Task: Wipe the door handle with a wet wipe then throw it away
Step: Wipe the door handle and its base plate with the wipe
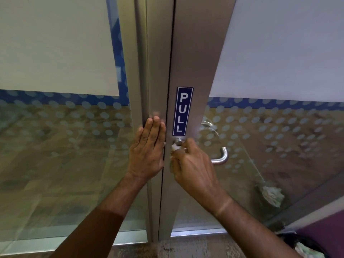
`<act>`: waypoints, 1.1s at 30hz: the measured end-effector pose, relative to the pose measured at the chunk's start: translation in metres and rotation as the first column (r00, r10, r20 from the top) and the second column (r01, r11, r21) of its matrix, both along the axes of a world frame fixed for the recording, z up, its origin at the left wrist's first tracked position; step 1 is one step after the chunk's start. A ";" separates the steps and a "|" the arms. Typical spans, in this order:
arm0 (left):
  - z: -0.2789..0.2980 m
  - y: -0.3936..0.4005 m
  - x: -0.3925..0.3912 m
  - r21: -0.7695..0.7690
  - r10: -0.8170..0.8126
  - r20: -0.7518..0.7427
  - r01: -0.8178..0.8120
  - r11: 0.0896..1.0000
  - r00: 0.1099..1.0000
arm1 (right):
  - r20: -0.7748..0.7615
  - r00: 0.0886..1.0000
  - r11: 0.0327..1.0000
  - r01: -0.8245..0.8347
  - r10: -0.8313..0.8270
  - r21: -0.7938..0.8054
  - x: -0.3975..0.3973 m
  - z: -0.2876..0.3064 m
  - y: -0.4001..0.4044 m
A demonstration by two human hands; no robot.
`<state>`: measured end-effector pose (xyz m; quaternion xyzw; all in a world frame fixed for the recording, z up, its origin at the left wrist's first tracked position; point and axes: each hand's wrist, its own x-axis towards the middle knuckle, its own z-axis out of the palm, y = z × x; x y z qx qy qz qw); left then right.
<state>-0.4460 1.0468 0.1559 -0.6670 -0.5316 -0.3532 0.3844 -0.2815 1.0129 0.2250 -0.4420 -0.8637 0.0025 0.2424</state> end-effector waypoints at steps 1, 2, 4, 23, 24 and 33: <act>0.000 0.000 0.001 0.001 0.006 -0.001 -0.006 1.000 1.000 | 0.014 1.000 1.000 -0.009 0.009 0.020 0.002 0.000 0.000; 0.001 0.000 0.002 0.003 0.008 -0.003 -0.008 1.000 1.000 | 0.020 1.000 0.999 -0.024 0.023 0.046 0.006 -0.001 0.001; 0.002 0.000 0.003 0.005 0.008 -0.002 -0.008 1.000 1.000 | 0.037 0.998 0.995 -0.056 0.053 0.081 0.014 -0.003 0.000; 0.001 0.000 0.003 0.015 0.002 0.010 -0.003 1.000 1.000 | 0.209 0.948 0.970 -0.243 0.240 -0.015 0.119 0.021 0.044; 0.001 0.000 0.003 0.013 0.001 0.012 -0.001 1.000 1.000 | 0.243 0.939 0.968 -0.250 0.244 -0.004 0.119 0.023 0.048; 0.003 -0.001 0.004 0.014 -0.009 0.015 0.009 1.000 1.000 | 0.226 0.968 0.994 -0.108 0.109 -0.016 0.118 0.017 0.050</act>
